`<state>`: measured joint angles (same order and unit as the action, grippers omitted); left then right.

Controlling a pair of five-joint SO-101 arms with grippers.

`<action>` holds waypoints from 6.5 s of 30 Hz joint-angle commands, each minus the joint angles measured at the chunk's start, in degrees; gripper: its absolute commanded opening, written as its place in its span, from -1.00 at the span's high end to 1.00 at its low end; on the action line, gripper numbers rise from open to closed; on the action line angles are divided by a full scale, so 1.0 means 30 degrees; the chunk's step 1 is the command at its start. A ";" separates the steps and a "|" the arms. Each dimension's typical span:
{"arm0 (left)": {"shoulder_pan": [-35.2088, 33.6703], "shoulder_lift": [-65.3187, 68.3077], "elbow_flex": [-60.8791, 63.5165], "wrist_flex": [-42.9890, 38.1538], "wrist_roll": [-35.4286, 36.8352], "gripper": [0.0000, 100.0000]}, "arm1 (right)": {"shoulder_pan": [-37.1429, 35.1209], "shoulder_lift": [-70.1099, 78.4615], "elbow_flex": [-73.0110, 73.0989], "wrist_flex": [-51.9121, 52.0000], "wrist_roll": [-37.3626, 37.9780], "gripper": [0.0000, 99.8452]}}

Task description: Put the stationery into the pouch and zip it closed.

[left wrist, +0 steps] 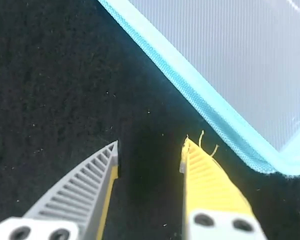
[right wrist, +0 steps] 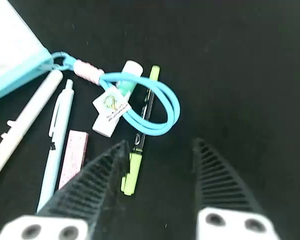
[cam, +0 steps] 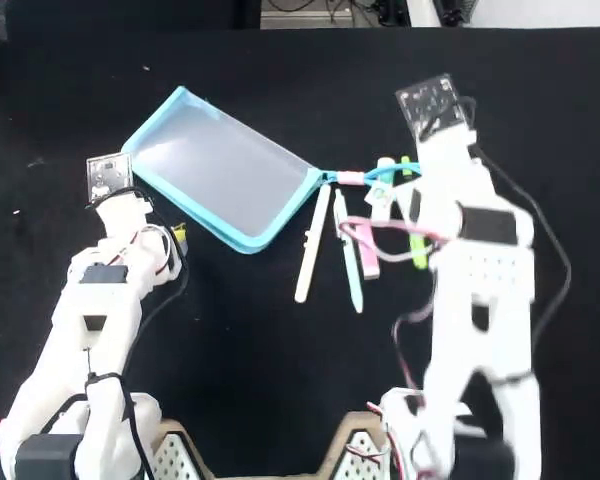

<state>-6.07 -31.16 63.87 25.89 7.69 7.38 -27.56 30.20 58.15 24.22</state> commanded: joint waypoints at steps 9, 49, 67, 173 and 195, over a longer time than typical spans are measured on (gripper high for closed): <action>0.0103 -0.0088 -0.0103 -0.0293 0.0088 0.60 | 0.0293 1.0125 -0.7341 0.0000 0.0234 0.55; 0.0103 -0.0088 -0.0044 -0.0322 0.0088 0.60 | -0.2081 -0.0278 -0.1480 0.4601 0.2549 0.98; 0.0103 -0.0088 -0.0073 -0.0322 0.0088 0.60 | -0.2081 -0.8864 0.8220 0.4718 0.3956 0.65; 0.0073 -0.0117 -0.0103 -0.0322 0.0088 0.60 | -0.5099 -0.0484 1.2234 -0.8234 0.5333 0.67; 0.0073 -0.0117 -0.0161 -0.0322 0.0088 0.60 | -0.4249 0.2212 0.7897 -0.4952 0.5363 0.98</action>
<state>-6.07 -31.16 63.87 25.89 7.69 -6.51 -20.70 59.82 38.02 40.04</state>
